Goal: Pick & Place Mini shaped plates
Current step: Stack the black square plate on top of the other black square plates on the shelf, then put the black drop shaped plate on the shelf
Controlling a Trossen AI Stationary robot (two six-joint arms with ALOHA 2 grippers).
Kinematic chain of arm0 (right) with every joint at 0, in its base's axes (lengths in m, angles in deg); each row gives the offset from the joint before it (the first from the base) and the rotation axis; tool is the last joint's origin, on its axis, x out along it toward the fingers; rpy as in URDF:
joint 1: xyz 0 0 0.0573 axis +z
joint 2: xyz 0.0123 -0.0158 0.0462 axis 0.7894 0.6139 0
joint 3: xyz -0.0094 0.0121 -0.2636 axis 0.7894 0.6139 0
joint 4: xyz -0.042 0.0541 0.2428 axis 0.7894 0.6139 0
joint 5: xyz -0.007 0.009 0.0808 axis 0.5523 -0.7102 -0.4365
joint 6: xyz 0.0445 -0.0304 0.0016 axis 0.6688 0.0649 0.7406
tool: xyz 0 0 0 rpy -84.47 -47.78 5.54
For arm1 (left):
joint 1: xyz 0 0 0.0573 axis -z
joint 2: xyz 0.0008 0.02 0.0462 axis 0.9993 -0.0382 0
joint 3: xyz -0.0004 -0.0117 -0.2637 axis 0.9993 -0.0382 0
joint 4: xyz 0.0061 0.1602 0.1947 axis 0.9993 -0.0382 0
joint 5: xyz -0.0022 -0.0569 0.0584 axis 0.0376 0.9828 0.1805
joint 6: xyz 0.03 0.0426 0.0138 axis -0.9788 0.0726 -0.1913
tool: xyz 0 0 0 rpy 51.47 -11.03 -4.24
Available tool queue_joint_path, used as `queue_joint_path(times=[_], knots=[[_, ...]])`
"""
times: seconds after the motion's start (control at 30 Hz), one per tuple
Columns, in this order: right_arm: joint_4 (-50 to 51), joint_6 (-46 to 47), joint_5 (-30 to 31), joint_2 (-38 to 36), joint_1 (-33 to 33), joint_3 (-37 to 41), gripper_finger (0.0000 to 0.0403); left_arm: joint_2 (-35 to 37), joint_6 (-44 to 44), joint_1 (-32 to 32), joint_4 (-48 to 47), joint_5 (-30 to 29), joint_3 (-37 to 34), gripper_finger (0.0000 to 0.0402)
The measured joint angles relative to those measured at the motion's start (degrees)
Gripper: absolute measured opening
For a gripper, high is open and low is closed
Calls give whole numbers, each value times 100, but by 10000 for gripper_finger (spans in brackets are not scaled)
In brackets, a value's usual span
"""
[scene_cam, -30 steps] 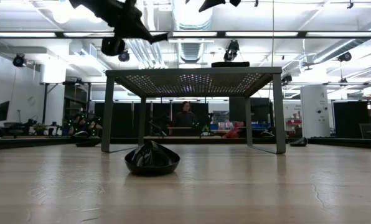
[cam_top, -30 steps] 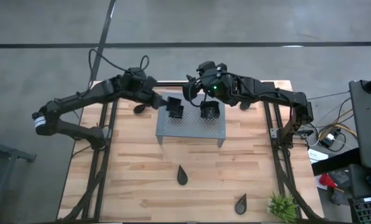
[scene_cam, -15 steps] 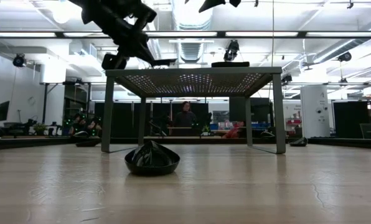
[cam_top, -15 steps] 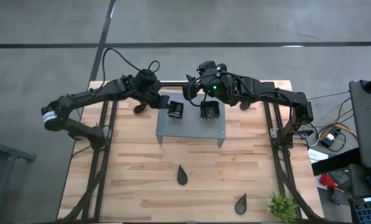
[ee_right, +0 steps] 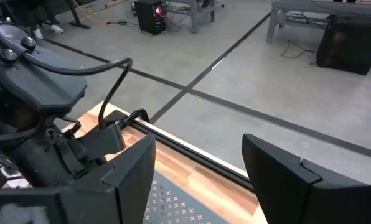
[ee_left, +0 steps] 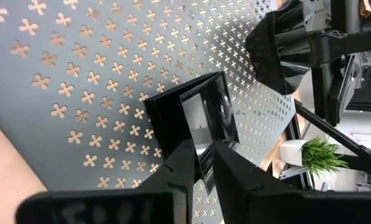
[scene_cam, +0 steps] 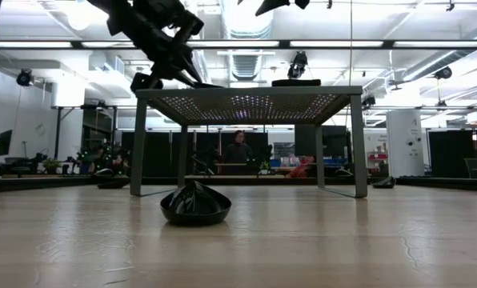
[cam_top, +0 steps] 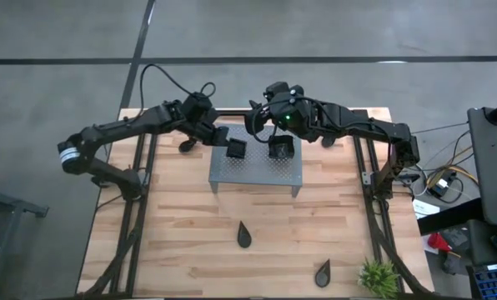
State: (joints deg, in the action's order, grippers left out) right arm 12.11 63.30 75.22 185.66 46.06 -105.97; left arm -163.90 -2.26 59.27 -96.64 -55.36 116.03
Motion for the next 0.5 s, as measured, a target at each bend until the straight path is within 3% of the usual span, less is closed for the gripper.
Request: queue_joint_path(times=[0.5], knots=[[5,-1,0,0,0,0,237,295,-163,-54,-262,255,1,114]])
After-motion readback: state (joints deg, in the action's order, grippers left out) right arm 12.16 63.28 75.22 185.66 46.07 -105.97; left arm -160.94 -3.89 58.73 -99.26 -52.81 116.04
